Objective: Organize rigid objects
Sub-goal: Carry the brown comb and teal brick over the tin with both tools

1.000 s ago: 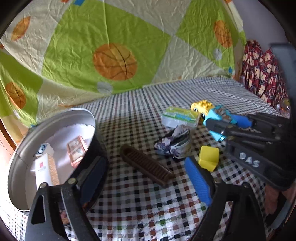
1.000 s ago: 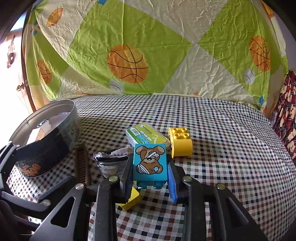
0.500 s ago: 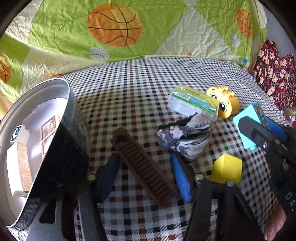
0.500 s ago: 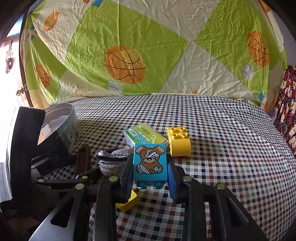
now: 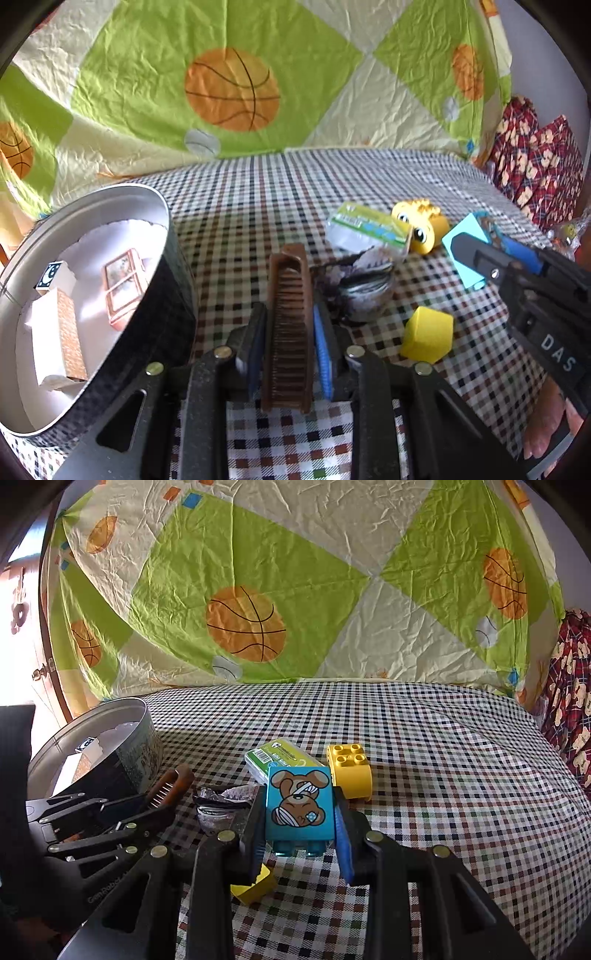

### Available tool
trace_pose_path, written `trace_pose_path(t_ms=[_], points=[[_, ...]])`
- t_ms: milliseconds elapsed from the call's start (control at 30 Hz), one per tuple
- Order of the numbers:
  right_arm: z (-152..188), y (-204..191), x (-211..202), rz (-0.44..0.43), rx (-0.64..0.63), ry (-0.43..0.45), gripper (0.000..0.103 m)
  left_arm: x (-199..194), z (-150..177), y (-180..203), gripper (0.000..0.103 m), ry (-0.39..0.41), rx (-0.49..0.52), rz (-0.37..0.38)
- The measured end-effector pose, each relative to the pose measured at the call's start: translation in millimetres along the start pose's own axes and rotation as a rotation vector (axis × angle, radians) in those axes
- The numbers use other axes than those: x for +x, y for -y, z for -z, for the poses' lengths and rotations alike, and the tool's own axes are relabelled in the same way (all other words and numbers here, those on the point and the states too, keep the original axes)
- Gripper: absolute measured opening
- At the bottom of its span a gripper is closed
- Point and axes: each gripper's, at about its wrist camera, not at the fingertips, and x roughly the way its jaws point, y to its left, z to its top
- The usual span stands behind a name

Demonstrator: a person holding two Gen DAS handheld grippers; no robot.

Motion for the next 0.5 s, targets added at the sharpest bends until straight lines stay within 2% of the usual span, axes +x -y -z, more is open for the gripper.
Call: trace_pose_path(t_ms=[500], points=[[-1.0,-2.1,-6.5,0.000,-0.010,0.028,0.034,-28.3,2.2,-11.3,0.024,0.154,-0.052,-0.051]])
